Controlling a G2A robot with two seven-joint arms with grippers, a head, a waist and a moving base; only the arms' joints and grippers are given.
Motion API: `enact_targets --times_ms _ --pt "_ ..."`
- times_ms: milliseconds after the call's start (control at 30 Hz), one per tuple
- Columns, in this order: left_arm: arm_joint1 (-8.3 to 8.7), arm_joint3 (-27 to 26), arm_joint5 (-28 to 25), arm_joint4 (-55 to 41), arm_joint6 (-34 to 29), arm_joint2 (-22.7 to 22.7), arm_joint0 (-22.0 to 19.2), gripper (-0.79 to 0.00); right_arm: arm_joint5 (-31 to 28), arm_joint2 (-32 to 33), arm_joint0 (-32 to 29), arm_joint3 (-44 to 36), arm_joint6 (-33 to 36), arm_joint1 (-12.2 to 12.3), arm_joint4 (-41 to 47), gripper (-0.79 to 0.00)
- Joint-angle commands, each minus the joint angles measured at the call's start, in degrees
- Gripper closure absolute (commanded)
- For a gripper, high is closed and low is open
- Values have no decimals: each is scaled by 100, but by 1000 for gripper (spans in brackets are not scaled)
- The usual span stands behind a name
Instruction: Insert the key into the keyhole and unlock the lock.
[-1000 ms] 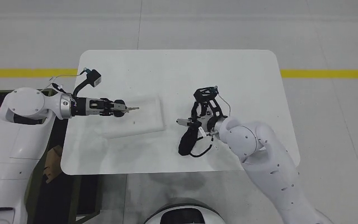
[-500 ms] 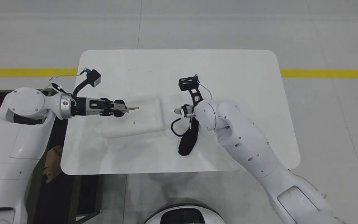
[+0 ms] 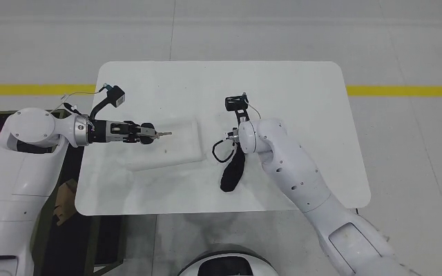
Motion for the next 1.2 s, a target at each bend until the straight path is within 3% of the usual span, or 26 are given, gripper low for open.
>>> enact_targets --times_ms 0,100,167,200,233,433,700,833,1167 --pt "0 0 0 0 0 0 0 0 -33 59 -25 41 -54 -54 -90 -332" --pt "0 0 0 0 0 0 0 0 -127 145 -44 194 -51 -136 -232 -308" --pt "0 0 0 0 0 0 0 0 -161 181 -56 302 -68 -197 -317 -219" --pt "0 0 0 0 0 0 0 0 -181 205 -65 356 -83 -228 -333 -139" --pt "0 0 0 0 0 0 0 0 -209 229 -74 423 -55 -259 -342 0" --pt "0 0 0 0 0 0 0 0 -415 694 -276 139 1 -359 -226 0" --pt "0 0 0 0 0 0 0 0 -1354 2136 -1367 -1909 500 -202 645 0" --pt "0 0 0 0 0 0 0 0 -1745 2645 -1855 -2510 379 -146 1332 0" --pt "0 0 0 0 0 0 0 0 -1912 2721 -1968 -2604 235 -137 1553 0"
